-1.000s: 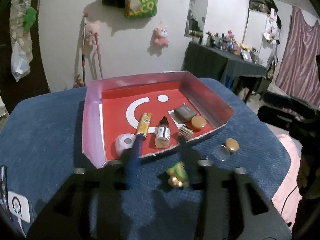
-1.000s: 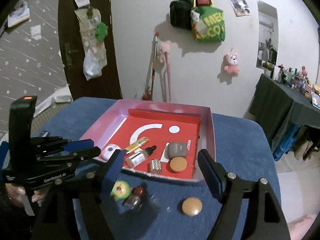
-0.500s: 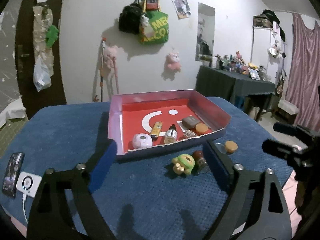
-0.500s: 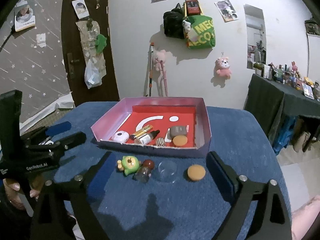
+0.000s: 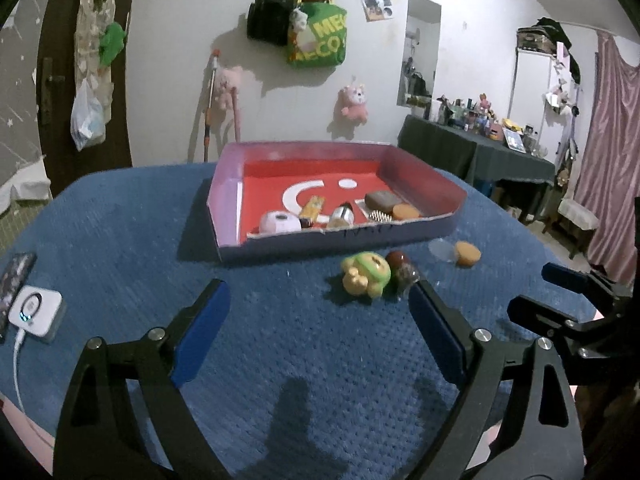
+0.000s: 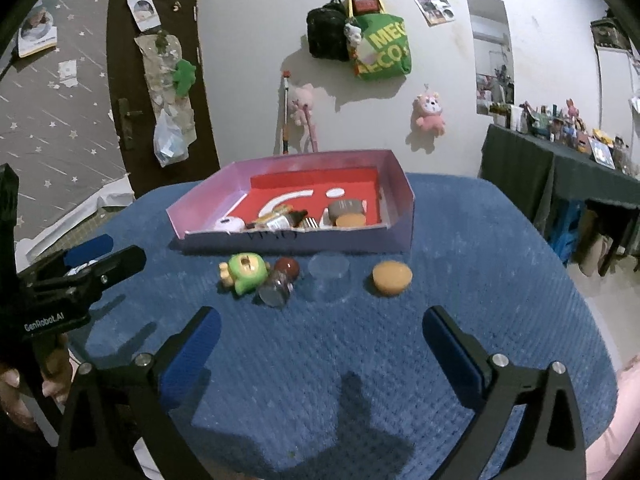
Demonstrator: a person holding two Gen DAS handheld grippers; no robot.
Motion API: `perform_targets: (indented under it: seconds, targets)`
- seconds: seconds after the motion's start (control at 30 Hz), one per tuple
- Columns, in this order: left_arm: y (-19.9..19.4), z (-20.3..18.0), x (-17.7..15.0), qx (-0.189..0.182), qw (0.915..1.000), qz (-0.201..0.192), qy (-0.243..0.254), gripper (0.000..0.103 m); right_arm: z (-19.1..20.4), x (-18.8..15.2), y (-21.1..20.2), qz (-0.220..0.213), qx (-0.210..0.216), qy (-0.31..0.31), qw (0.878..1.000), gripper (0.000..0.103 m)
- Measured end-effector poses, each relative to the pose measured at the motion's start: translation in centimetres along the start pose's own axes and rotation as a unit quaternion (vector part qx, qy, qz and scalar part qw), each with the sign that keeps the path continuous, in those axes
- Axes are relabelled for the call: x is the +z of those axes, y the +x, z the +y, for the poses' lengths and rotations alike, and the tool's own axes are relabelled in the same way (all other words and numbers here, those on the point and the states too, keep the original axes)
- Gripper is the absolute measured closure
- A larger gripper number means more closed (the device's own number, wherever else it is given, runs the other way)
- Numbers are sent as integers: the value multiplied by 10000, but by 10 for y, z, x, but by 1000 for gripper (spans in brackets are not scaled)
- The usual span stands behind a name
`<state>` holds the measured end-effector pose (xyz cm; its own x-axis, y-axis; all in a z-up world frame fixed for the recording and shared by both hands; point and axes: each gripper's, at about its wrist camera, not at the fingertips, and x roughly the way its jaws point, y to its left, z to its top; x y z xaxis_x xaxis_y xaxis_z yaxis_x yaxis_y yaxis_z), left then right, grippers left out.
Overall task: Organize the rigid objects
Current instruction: 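Withdraw both tools from the box back over the table, then grasp the green bear figure with the left tool while the right tool grasps the orange sponge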
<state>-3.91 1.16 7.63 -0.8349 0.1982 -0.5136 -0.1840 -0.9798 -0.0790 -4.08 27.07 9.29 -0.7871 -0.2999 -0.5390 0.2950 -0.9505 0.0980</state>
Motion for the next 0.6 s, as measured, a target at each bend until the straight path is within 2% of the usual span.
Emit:
perform_targets:
  seconds: [0.13, 0.6]
  targets:
    - [5, -2, -8, 100, 9999, 67, 94, 12, -3, -8, 9, 95, 10, 67, 9999, 0]
    - [17, 1, -18, 69, 9994, 352, 14, 12, -5, -25, 31, 362, 11, 196, 9992, 0]
